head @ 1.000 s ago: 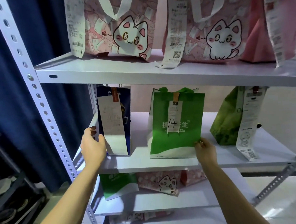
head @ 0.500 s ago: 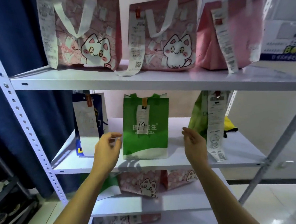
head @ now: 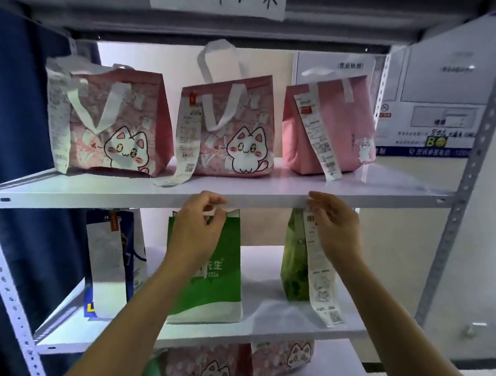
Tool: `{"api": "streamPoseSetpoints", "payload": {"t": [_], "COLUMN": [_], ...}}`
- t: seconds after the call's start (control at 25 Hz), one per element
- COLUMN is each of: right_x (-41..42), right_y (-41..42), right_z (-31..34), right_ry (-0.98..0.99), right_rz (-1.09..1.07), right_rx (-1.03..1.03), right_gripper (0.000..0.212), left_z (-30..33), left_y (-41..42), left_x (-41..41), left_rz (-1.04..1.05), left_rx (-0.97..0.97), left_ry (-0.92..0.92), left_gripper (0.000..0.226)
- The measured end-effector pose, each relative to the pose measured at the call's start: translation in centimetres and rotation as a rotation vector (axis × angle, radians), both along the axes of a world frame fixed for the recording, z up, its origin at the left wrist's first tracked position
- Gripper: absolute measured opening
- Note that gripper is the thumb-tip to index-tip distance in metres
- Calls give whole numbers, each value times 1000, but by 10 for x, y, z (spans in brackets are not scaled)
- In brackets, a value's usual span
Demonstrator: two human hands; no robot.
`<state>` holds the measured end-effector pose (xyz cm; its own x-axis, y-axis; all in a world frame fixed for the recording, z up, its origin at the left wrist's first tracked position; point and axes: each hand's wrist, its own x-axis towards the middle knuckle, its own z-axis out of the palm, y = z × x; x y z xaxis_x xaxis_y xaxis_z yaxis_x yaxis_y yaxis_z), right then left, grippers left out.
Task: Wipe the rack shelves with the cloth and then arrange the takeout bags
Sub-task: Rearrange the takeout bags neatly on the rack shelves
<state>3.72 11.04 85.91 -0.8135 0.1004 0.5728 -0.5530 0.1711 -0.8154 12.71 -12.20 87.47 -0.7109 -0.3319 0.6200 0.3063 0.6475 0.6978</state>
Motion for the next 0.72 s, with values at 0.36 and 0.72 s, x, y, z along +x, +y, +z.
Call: {"api": "streamPoseSetpoints", "payload": {"t": [0.36,0.72], "right_x": [-73,-189], "right_y": [34,105], "right_z": [79,115], "right_ry": [63,-124], "right_rz": [-160,-355], "right_rx": [66,-9], "right_gripper": [26,39], "left_z": [89,99], "left_y": [-25,-54], "left_x": [-67,-139], "left_rz": [185,444], "left_rx": [-52,-96], "left_ry": [32,-246], "left_gripper": [33,95]}}
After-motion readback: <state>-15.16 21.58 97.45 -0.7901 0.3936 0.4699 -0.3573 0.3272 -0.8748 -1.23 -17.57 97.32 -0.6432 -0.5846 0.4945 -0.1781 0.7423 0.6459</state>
